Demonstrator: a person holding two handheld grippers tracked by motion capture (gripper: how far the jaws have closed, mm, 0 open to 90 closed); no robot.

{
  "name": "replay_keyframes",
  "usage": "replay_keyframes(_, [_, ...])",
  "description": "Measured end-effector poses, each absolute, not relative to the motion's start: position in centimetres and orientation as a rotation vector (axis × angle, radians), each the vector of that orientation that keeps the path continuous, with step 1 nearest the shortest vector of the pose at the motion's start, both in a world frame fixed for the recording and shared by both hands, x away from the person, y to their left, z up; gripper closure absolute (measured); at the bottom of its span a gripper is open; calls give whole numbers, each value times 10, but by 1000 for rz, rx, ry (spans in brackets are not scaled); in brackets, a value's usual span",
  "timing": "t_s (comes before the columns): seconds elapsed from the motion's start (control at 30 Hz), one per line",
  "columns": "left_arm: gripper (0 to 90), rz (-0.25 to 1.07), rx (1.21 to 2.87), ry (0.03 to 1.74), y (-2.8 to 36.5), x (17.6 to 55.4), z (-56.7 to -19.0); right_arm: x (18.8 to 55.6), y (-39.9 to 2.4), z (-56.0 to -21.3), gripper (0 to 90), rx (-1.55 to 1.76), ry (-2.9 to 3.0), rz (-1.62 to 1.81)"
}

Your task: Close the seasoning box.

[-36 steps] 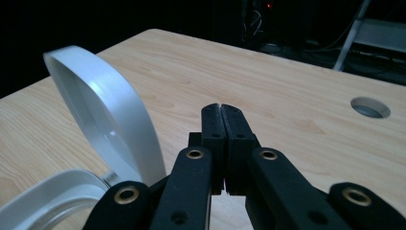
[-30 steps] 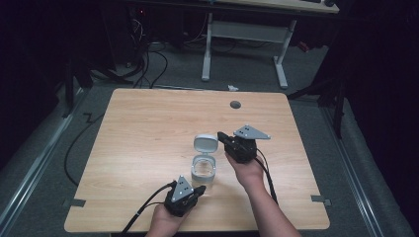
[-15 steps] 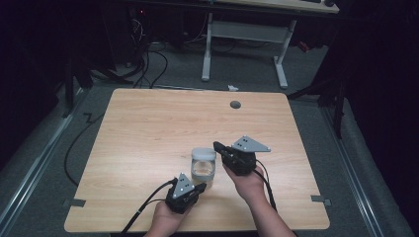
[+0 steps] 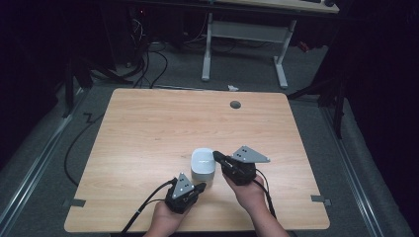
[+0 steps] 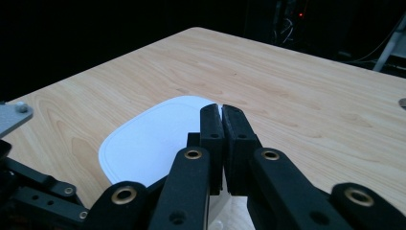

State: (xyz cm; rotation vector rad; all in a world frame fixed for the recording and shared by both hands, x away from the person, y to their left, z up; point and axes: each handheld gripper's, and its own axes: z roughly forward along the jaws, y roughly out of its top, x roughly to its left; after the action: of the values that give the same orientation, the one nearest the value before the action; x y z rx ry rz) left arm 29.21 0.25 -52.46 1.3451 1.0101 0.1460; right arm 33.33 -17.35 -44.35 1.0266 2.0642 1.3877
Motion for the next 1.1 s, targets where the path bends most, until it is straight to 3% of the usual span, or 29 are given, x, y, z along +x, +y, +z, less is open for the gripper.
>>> replay_keyframes(0.23, [847,204,1341,1014,43,292,-512,333,-196,-447,874,1086,2029,1367])
replay_keyframes(0.37, [733,237,1360,1031,75,304,-509,336,-218,-457,867,1155,1996,1338])
replay_keyframes(0.47, [640,394,1353,1129,120,324,-519,339,-239,-467,863,1218,1967,1303])
replay_keyframes(0.67, [552,498,1223,1303,174,342,-530,334,-292,-492,815,1360,1891,1196])
replay_keyframes(0.93, [524,538,1195,1335,181,339,-534,296,-342,-514,635,1495,1748,1143])
replay_keyframes(1.1, [519,569,1239,1309,173,334,-534,299,-340,-515,620,1474,1769,1119])
